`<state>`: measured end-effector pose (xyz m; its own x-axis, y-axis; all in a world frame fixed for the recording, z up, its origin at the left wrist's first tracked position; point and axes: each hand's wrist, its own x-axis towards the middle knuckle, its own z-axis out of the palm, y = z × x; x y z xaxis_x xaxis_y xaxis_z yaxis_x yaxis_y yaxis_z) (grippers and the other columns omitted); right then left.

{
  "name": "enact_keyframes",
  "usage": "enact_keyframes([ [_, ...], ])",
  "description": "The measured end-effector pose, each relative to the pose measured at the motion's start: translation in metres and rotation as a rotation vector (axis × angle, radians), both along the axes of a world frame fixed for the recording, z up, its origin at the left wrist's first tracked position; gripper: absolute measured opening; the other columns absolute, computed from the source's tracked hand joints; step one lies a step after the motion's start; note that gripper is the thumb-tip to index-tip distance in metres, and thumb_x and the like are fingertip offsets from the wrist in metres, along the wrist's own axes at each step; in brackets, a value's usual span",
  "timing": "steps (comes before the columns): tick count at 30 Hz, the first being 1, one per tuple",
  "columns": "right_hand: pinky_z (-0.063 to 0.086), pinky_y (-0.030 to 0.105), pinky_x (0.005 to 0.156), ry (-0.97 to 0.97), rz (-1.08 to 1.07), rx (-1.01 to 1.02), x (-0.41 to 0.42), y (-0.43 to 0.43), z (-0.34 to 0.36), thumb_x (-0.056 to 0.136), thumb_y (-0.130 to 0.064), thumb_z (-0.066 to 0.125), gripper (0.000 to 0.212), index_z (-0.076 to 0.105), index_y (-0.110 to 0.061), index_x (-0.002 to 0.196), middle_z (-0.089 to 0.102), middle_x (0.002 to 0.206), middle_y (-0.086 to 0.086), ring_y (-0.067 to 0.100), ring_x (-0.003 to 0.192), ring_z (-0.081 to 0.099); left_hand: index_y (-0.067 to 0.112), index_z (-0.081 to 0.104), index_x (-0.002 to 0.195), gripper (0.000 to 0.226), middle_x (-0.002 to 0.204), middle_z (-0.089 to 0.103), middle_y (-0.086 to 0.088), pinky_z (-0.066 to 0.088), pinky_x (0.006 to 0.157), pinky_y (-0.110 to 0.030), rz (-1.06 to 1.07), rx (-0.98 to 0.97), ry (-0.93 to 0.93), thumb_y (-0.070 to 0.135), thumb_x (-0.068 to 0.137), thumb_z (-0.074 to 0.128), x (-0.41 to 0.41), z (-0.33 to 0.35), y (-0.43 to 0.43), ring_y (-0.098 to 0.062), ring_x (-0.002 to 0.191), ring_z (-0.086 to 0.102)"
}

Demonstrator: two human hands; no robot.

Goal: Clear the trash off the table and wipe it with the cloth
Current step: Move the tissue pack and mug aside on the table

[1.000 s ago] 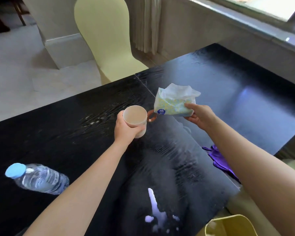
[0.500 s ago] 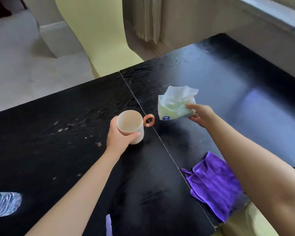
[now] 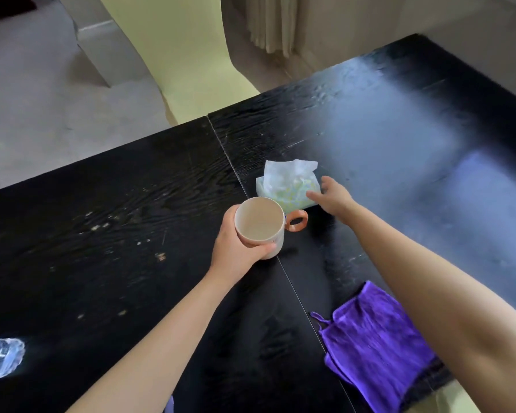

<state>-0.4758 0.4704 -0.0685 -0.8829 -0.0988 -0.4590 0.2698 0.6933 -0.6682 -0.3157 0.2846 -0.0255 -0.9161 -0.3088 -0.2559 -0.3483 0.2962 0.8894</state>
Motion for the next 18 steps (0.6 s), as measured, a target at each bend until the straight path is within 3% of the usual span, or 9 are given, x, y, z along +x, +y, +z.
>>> enact_keyframes([
  [2, 0.034, 0.040, 0.109, 0.121, 0.042, 0.027, 0.006, 0.008, 0.012, 0.086, -0.022, 0.057, 0.056, 0.041, -0.014, 0.139, 0.051, 0.139, 0.008, 0.029, 0.128, 0.044, 0.038, 0.038, 0.116, 0.079, 0.118, 0.055, 0.012, 0.043, 0.091, -0.026, -0.022, -0.004, 0.005, 0.019, 0.057, 0.087, -0.003, -0.001, 0.011, -0.008, 0.109, 0.052],
  [4, 0.043, 0.036, 0.102, 0.162, 0.120, -0.057, 0.014, 0.022, 0.023, 0.085, -0.010, 0.053, 0.043, 0.055, -0.018, 0.127, 0.063, 0.124, 0.006, 0.023, 0.113, 0.056, 0.037, 0.038, 0.116, 0.078, 0.118, 0.054, 0.011, 0.040, 0.087, -0.023, -0.040, -0.003, 0.008, 0.019, 0.057, 0.087, -0.007, -0.003, 0.022, -0.008, 0.108, 0.051],
  [8, 0.052, 0.037, 0.094, -0.051, 0.251, -0.253, 0.036, 0.046, 0.036, 0.088, 0.003, 0.049, 0.031, 0.060, -0.008, 0.114, 0.070, 0.104, 0.014, 0.026, 0.095, 0.068, 0.024, 0.040, 0.125, 0.082, 0.124, 0.054, 0.005, 0.041, 0.087, -0.024, -0.042, -0.029, 0.021, 0.023, 0.057, 0.086, -0.016, -0.015, 0.046, -0.012, 0.112, 0.051],
  [11, 0.053, 0.022, 0.090, -0.064, 0.277, -0.238, 0.041, 0.054, 0.042, 0.084, 0.013, 0.041, 0.034, 0.059, 0.000, 0.110, 0.072, 0.094, 0.007, 0.016, 0.083, 0.073, 0.020, 0.038, 0.130, 0.088, 0.130, 0.051, 0.002, 0.043, 0.098, -0.031, -0.022, -0.031, 0.027, 0.024, 0.057, 0.087, -0.021, -0.028, 0.061, -0.015, 0.118, 0.049],
  [15, 0.048, 0.015, 0.089, -0.014, 0.303, -0.176, 0.042, 0.061, 0.038, 0.082, -0.003, 0.063, 0.005, 0.059, -0.004, 0.084, 0.075, 0.095, -0.003, 0.006, 0.087, 0.072, 0.017, 0.036, 0.134, 0.092, 0.135, 0.043, -0.001, 0.040, 0.102, -0.031, -0.006, -0.029, 0.024, 0.022, 0.057, 0.087, -0.025, -0.039, 0.071, -0.015, 0.121, 0.045],
  [18, 0.046, 0.007, 0.081, 0.019, 0.243, -0.200, 0.042, 0.062, 0.033, 0.081, -0.003, 0.065, 0.012, 0.056, -0.010, 0.076, 0.076, 0.095, -0.002, 0.007, 0.083, 0.073, 0.017, 0.033, 0.137, 0.095, 0.137, 0.036, -0.001, 0.033, 0.096, -0.020, -0.010, -0.031, 0.021, 0.020, 0.059, 0.087, -0.028, -0.041, 0.074, -0.005, 0.114, 0.038],
])
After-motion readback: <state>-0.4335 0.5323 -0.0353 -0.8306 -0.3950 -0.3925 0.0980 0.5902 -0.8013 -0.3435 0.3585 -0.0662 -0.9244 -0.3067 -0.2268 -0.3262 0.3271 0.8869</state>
